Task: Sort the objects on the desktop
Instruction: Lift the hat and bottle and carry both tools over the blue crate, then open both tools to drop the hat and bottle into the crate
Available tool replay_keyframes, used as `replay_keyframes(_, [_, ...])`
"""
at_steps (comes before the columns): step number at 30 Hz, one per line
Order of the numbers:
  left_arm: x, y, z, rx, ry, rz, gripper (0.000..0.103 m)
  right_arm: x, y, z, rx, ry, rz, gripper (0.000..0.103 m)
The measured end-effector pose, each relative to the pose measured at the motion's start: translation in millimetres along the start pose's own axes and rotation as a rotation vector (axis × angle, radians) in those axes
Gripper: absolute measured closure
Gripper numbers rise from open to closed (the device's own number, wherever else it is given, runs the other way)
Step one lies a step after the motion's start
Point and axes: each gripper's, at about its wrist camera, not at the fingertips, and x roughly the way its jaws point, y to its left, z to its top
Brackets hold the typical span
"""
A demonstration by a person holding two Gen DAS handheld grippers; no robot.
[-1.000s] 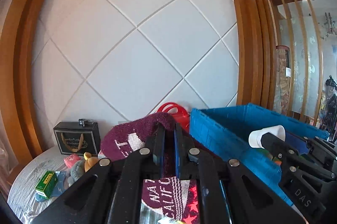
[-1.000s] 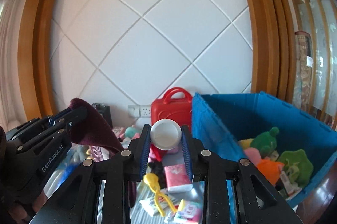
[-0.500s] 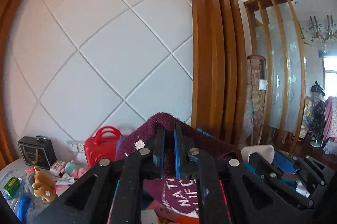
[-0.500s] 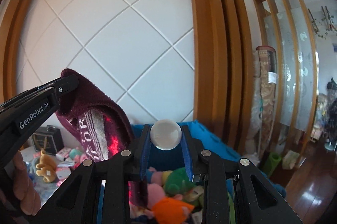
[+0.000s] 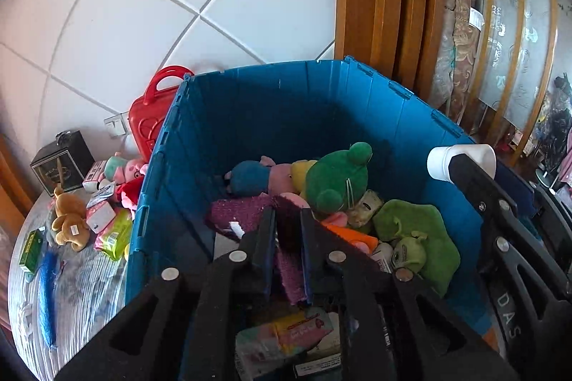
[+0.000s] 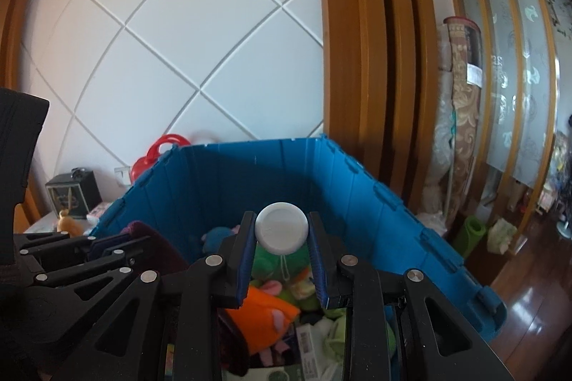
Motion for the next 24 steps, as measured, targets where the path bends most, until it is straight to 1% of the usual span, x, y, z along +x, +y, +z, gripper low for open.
replay_keyframes(2, [-1,-1,-2,0.005,-0.002,0.012,0.077,3,-3,-3,-0.004,0.012,-0.006,0.075])
replay_keyframes(4, [-3,1,-4,-0.003,-0.002,0.002,0.050,7,-6,-4,-0.013,0.034,-0.007,0.075])
replay_keyframes(5, [-4,2,-5,-0.005,-0.007,0.004,0.046,8,-6,-5,-0.018,0.042,-0.008,0.075])
replay_keyframes(6, [-6,2,-6,-0.004,-0.015,0.008,0.044,8,-7,-7,-0.022,0.049,-0.012,0.075])
replay_keyframes(10, [-11,1,-14,0.007,-0.024,0.006,0.044,12,-15,-12,-0.023,0.081,-0.018,0.075])
replay_keyframes(16, [-21,-3,-27,0.034,-0.067,0.009,0.044,21,-23,-22,-0.037,0.149,-0.030,0.075])
replay_keyframes(20, [-25,-1,-30,0.028,-0.079,0.012,0.044,20,-26,-27,-0.027,0.154,-0.033,0.074])
replay_keyframes(21, [-26,0,-30,0.027,-0.082,0.011,0.044,19,-26,-27,-0.027,0.149,-0.034,0.071])
replay_keyframes(23, [-29,1,-31,0.023,-0.090,0.012,0.044,15,-26,-27,-0.029,0.136,-0.046,0.058])
replay_keyframes(24, [-31,2,-32,0.022,-0.095,0.012,0.044,12,-25,-27,-0.031,0.128,-0.051,0.045])
